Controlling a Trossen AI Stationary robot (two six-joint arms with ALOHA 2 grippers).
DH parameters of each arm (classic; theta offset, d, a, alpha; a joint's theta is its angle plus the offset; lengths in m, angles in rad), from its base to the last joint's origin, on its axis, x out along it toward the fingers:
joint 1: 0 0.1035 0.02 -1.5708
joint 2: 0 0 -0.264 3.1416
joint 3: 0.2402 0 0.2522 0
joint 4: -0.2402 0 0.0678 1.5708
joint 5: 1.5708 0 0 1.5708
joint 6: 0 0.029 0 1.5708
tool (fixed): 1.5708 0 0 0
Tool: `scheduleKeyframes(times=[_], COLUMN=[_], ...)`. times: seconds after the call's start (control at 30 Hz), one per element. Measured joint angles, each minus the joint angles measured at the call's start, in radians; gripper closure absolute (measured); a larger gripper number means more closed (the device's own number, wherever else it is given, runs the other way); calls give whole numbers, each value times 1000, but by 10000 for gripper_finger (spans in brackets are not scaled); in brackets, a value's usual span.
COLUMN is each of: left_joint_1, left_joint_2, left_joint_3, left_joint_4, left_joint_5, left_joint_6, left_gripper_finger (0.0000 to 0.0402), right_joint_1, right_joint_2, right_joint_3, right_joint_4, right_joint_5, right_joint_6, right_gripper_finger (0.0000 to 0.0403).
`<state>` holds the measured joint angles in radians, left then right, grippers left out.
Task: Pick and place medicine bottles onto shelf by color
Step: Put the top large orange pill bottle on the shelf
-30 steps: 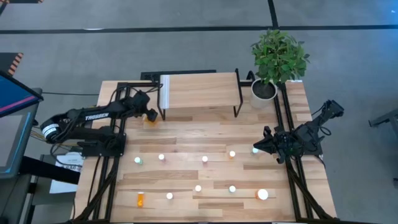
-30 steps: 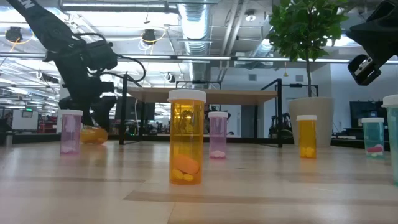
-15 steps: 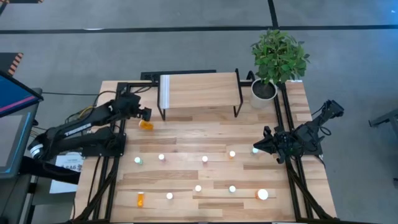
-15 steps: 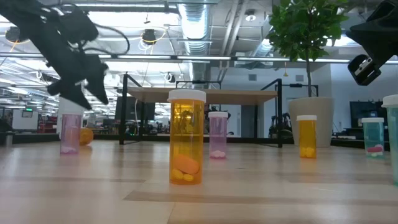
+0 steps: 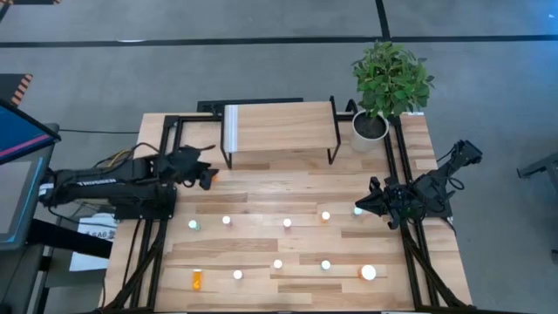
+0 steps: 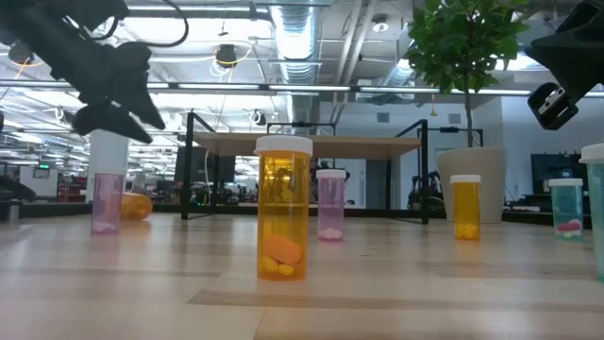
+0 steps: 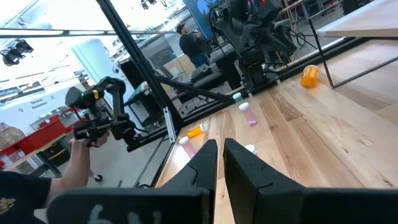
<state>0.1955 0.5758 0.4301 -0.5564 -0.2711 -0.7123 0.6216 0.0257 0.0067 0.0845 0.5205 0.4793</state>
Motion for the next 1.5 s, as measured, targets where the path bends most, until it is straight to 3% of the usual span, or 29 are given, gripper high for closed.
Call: scheduleKeyframes(times=[0.27,0.53,0.9,1.17,1.5], left_joint_1=[-22,-21,-20,-20,-20], left_joint_2=[51,175,405,455,529], left_joint_3=[0,0,0,0,0], left_joint_4=[-189,-81,-47,-43,-15], left_joint_5=[-200,-184,-218,-233,-232], left_joint_6=[-269,-196,-122,-119,-100], left_gripper_finger=[201,189,81,23,3], right_joint_1=[0,0,0,0,0], right_joint_2=[0,0,0,0,0], right_joint_3=[0,0,0,0,0], right_joint_4=[0,1,1,2,2], right_joint_5=[0,0,0,0,0], right_joint_6=[0,0,0,0,0], right_gripper_finger=[349,349,349,349,349])
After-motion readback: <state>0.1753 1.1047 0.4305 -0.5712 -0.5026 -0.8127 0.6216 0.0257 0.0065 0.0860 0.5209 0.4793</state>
